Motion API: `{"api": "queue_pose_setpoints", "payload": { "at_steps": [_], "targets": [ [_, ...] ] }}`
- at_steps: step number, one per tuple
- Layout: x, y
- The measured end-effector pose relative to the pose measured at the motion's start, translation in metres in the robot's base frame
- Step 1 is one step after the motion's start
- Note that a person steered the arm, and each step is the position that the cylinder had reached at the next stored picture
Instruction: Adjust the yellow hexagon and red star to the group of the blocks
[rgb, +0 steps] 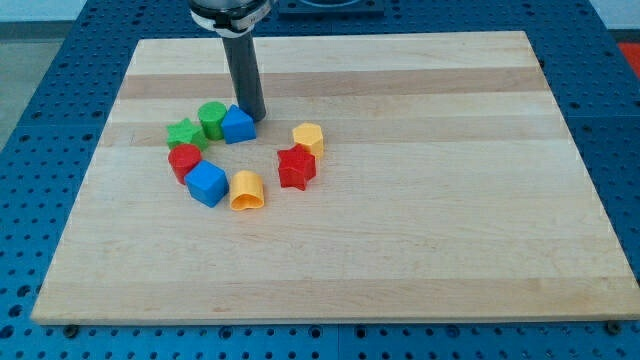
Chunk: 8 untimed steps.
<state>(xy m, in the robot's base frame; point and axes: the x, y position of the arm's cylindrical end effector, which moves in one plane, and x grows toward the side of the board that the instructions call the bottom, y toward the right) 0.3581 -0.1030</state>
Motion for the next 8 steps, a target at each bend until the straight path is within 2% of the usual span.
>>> {"api": "queue_pose_setpoints", "payload": {
  "at_steps": [1,2,3,4,8],
  "targets": [
    [0.004,0.005],
    [0.002,0.077],
    [0.067,0.11],
    [0.106,0.129],
    [0.115,0.044]
  ]
}}
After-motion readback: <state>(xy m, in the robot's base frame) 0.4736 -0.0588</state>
